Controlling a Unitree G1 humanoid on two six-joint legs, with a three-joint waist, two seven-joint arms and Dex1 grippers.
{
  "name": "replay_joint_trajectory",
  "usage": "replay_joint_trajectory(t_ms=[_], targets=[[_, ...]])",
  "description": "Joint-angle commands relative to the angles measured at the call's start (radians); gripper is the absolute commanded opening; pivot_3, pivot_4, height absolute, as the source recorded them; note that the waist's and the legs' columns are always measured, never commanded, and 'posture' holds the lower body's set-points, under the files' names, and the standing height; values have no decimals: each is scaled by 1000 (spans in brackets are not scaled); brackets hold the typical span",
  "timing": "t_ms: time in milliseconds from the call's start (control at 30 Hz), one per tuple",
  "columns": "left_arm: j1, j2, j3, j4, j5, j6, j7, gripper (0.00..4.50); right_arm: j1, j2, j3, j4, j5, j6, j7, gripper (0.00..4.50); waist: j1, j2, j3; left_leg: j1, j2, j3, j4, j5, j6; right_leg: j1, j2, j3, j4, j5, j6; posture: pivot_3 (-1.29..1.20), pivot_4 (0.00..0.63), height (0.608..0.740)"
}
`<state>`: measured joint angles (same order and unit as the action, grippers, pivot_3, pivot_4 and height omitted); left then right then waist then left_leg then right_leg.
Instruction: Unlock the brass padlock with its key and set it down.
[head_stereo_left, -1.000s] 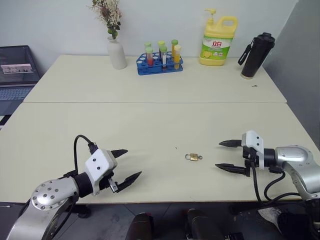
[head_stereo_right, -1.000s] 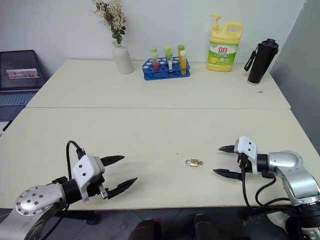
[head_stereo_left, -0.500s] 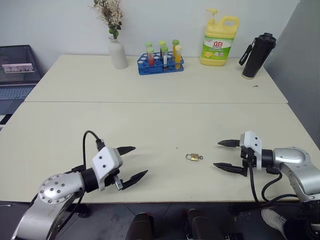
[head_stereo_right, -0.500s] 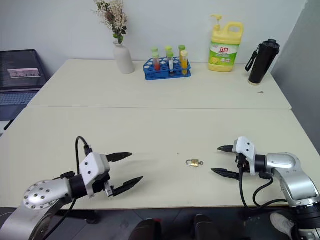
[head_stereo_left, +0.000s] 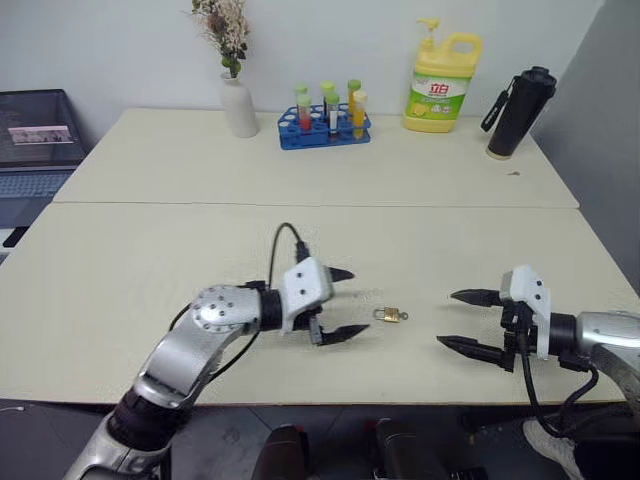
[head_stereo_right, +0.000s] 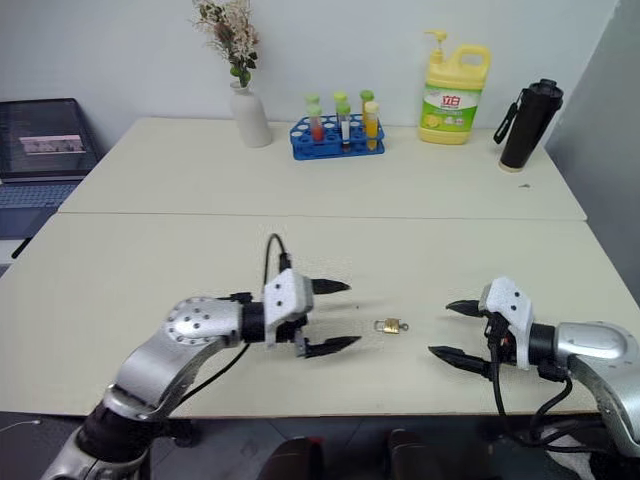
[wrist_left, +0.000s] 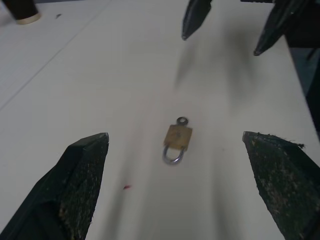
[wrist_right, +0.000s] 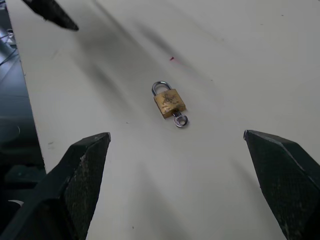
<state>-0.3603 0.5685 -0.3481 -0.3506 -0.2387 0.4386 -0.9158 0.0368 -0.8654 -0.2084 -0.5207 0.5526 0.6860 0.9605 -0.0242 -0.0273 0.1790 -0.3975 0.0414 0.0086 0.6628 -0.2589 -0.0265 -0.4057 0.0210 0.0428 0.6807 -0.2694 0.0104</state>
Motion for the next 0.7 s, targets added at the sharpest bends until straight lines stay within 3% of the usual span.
replay_joint_trajectory(t_ms=[33,367,700], targets=[[-56,-39,-66,96,56,-64,-31,4500,11,-24,-67,-89,65,73,-37,4484,-2,0,0,0,-1,0,0,0,0,0,1,0,0,0,0,0,150,740],[-164,-185,-141,433,185,-235,-37,4500,68,-26,-110,-191,135,151,-112,4484,-1,0,0,-2,-10,-3,0,0,0,0,-1,-1,0,0,1,0,150,740],[-225,-263,-149,605,229,-325,-84,4500,73,-36,-114,-191,158,157,-129,4484,-1,0,0,-2,-12,-4,0,0,1,0,-3,-1,0,0,1,0,150,740]])
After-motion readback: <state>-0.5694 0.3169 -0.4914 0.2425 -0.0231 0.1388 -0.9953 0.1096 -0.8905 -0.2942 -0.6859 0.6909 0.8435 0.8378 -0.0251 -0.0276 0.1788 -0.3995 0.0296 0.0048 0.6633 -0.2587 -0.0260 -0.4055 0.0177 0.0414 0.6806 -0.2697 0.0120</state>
